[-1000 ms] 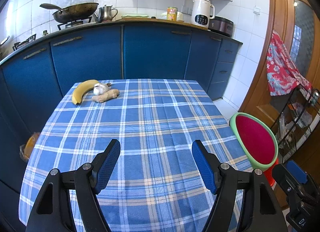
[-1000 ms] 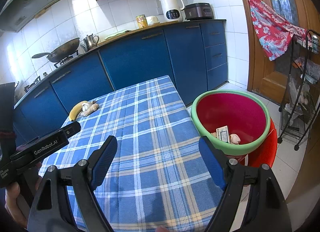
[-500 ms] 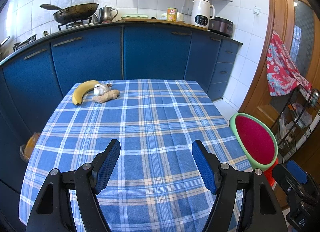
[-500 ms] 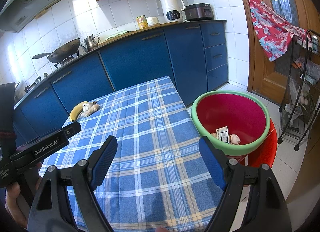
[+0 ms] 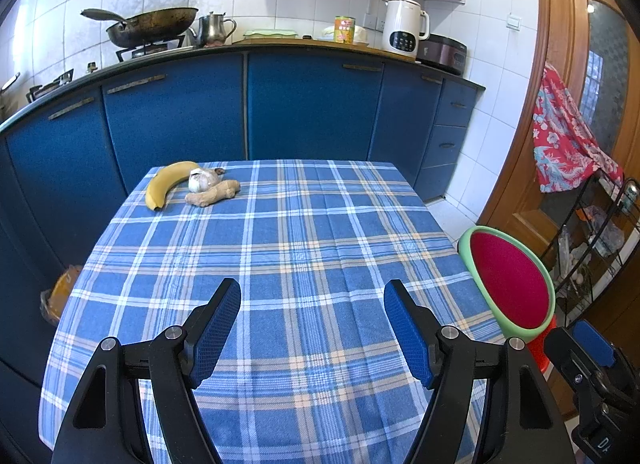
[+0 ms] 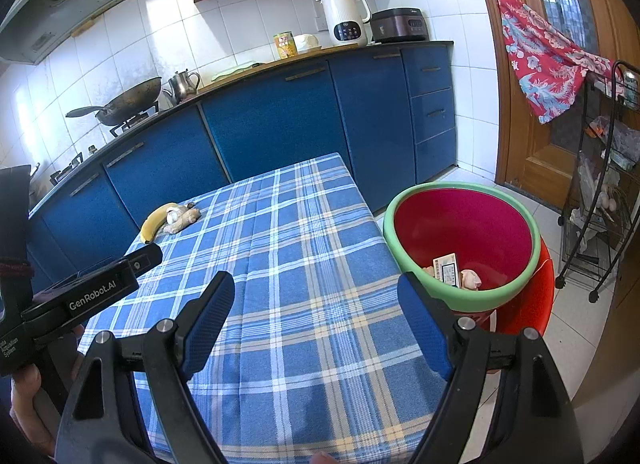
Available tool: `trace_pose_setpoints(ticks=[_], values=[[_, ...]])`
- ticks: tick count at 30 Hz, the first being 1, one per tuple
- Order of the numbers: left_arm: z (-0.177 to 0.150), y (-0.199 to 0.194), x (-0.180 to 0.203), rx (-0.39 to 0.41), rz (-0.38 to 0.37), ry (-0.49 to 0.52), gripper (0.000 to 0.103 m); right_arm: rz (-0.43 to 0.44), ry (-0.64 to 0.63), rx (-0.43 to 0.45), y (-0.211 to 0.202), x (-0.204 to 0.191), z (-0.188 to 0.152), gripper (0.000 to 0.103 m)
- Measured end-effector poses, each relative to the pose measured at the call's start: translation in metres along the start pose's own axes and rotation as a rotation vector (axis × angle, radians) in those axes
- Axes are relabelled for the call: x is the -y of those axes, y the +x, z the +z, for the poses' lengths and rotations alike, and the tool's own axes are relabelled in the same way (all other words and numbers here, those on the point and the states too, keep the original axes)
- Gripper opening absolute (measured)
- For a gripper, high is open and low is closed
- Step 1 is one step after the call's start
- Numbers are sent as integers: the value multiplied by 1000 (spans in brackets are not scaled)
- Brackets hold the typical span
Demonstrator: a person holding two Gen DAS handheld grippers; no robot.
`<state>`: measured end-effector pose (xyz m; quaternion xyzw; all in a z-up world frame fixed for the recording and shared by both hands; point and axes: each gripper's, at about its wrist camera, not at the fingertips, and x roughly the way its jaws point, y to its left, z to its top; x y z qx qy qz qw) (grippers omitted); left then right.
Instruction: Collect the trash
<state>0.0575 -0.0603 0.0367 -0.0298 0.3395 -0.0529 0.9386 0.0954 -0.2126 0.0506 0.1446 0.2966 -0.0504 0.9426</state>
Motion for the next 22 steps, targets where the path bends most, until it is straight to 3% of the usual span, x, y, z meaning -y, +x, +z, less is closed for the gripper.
trace_pose_setpoints(ticks=[22], values=[[1, -3, 1, -1, -2, 1, 75, 0, 0, 0, 0, -1, 0, 83]])
